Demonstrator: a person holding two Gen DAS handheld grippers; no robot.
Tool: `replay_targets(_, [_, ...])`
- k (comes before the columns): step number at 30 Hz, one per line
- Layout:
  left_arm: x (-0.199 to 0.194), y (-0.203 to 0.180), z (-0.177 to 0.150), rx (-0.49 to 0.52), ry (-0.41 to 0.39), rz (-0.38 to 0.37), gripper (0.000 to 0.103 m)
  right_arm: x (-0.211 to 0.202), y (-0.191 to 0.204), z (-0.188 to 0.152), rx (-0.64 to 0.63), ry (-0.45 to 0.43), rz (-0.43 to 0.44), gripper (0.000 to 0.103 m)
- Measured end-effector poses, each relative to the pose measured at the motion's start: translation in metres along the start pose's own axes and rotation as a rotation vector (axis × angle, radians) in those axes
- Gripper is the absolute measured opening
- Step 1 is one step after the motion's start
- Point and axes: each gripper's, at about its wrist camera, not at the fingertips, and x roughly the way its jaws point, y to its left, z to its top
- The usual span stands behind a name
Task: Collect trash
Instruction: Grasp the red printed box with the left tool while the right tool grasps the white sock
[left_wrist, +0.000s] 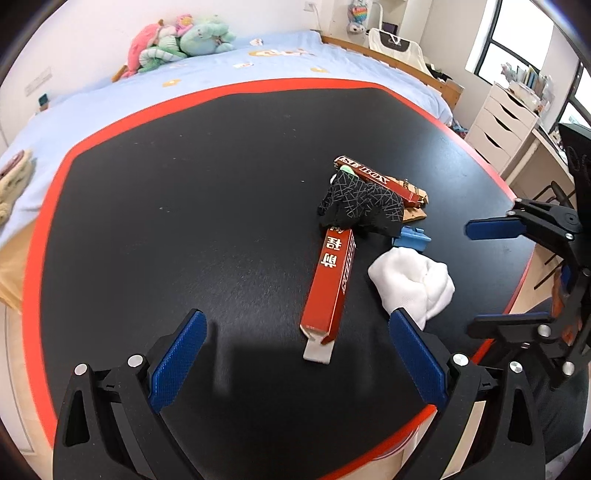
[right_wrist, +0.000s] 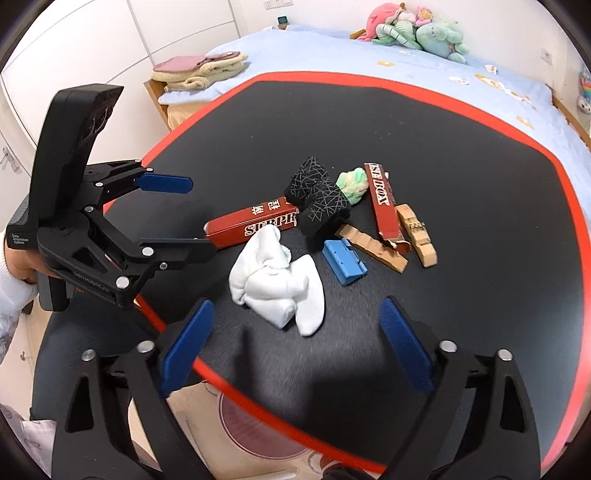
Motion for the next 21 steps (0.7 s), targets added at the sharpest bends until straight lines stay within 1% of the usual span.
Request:
replay_targets(1, [0.002,0.000,0.000,0.003,-0.002,-0.004,0.093,0.004,-0.001,0.001,0.000,0.002,0.004,0.083])
replay_targets(2, [0.004,0.000,0.001,0.008,-0.002,-0.010,0.089,0.007,-0.001,0.003,0.000,0.004,0.008,0.082])
replay_targets(3, [0.006,0.001,0.002,0.011,0.000,-0.013,0.084,0.010,-0.001,0.004,0.001,0.004,0.014,0.078])
replay_targets(4, [0.007,0.000,0.002,0.012,0.003,-0.017,0.082,0.012,-0.002,0.005,0.003,0.005,0.023,0.073])
replay_targets(5, [0.009,0.000,0.002,0.014,0.004,-0.024,0.078,0.015,-0.002,0.006,0.002,0.007,0.030,0.071])
replay_targets(7, [0.012,-0.002,0.003,0.020,0.007,-0.023,0.073,0.019,-0.001,0.006,-0.002,0.010,0.043,0.062])
replay_targets(8, [0.013,-0.003,0.003,0.020,0.008,-0.023,0.070,0.021,0.000,0.006,-0.003,0.011,0.051,0.059])
replay_targets(10, [0.011,-0.004,0.003,0.024,0.003,-0.017,0.063,0.023,0.002,0.006,-0.009,0.017,0.063,0.047])
replay_targets(12, [0.011,-0.004,0.003,0.029,0.001,-0.009,0.050,0.023,0.003,0.005,-0.012,0.011,0.071,0.039])
replay_targets(13, [0.010,-0.005,0.003,0.033,0.001,-0.004,0.046,0.023,0.003,0.005,-0.010,0.011,0.075,0.036])
replay_targets(14, [0.010,-0.003,0.003,0.035,0.002,-0.003,0.034,0.023,0.004,0.005,-0.011,0.010,0.077,0.033])
replay_targets(15, [0.010,-0.003,0.003,0.035,0.006,-0.001,0.026,0.021,0.005,0.005,-0.013,0.006,0.075,0.031])
replay_targets(17, [0.009,-0.003,0.003,0.032,0.010,-0.013,0.022,0.018,0.005,0.004,-0.012,0.002,0.069,0.028])
replay_targets(19, [0.005,-0.006,0.002,0.037,0.008,-0.007,0.016,0.013,0.006,0.001,-0.007,-0.004,0.065,0.026])
replay_targets(21, [-0.002,-0.008,0.000,0.035,0.002,-0.009,0.016,0.005,0.008,-0.001,-0.004,-0.014,0.057,0.026])
